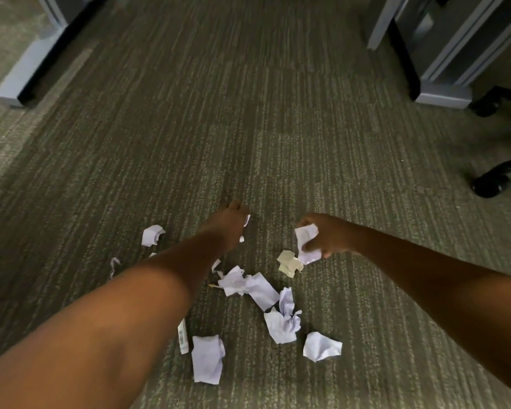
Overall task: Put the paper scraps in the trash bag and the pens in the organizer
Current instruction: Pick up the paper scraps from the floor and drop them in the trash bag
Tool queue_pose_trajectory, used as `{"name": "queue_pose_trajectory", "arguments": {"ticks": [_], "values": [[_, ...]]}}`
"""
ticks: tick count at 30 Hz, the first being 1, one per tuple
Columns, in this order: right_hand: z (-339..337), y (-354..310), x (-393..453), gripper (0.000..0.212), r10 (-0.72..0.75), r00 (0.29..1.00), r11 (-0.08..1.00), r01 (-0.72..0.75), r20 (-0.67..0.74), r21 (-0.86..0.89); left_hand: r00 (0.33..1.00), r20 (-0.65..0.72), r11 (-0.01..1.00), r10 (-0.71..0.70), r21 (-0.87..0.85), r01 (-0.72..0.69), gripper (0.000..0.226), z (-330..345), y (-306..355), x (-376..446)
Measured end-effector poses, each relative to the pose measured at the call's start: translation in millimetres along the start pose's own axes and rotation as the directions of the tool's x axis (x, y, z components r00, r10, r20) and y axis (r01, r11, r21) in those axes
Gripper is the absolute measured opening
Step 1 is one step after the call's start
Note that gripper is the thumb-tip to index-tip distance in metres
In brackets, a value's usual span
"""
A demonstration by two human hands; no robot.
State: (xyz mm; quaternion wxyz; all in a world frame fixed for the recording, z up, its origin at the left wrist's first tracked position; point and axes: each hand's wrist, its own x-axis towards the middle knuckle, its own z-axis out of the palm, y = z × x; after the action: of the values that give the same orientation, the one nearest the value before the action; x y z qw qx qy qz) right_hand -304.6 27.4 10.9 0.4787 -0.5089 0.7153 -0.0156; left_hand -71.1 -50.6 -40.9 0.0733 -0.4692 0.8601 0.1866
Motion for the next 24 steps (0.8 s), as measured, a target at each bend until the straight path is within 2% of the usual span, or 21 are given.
{"name": "queue_pose_trajectory", "arguments": {"ticks": [3, 6, 8, 12, 14, 19, 21, 24], "values": [[12.8, 0.9, -8.4, 0.067, 0.003, 0.99, 0.997, 0.008, 0.139, -0.08, 0.998, -0.063, 0.987, 0.022, -0.16, -0.032, 0.042, 0.2, 8.9, -8.4], [13.5, 9.4, -13.1, 0.067, 0.072, 0.979, 0.989, -0.044, 0.193, -0.144, 0.973, -0.021, 0.933, 0.232, -0.278, -0.228, 0.032, 9.4, 31.3, -18.5], [3.9, 15.1, -20.3, 0.067, 0.142, 0.973, 0.983, -0.117, 0.184, -0.14, 0.926, 0.007, 0.889, 0.377, -0.283, -0.359, 0.037, 16.0, 51.0, -21.5], [-9.1, 34.2, -33.4, 0.069, 0.235, 0.964, 0.971, -0.228, 0.123, -0.071, 0.859, 0.113, 0.862, 0.499, -0.162, -0.48, 0.039, 12.3, 82.8, -25.4], [-6.7, 40.8, -40.5, 0.071, 0.253, 0.958, 0.967, -0.246, 0.135, -0.063, 0.848, 0.145, 0.861, 0.509, -0.101, -0.499, 0.037, 13.5, 89.2, -25.3], [14.8, 36.4, -58.4, 0.068, 0.211, 0.966, 0.977, -0.203, 0.147, -0.071, 0.889, 0.121, 0.897, 0.441, -0.032, -0.44, 0.023, 16.4, 95.5, -36.1], [28.5, 29.4, -62.7, 0.067, 0.138, 0.979, 0.987, -0.123, 0.149, -0.104, 0.907, 0.083, 0.909, 0.414, -0.086, -0.407, 0.02, 14.2, 92.2, -39.3], [53.6, 16.0, -64.5, 0.074, -0.02, 0.988, 0.94, 0.071, 0.155, -0.334, 0.953, -0.009, 0.934, 0.304, -0.192, -0.3, 0.021, 4.6, 77.5, -44.2]]}}
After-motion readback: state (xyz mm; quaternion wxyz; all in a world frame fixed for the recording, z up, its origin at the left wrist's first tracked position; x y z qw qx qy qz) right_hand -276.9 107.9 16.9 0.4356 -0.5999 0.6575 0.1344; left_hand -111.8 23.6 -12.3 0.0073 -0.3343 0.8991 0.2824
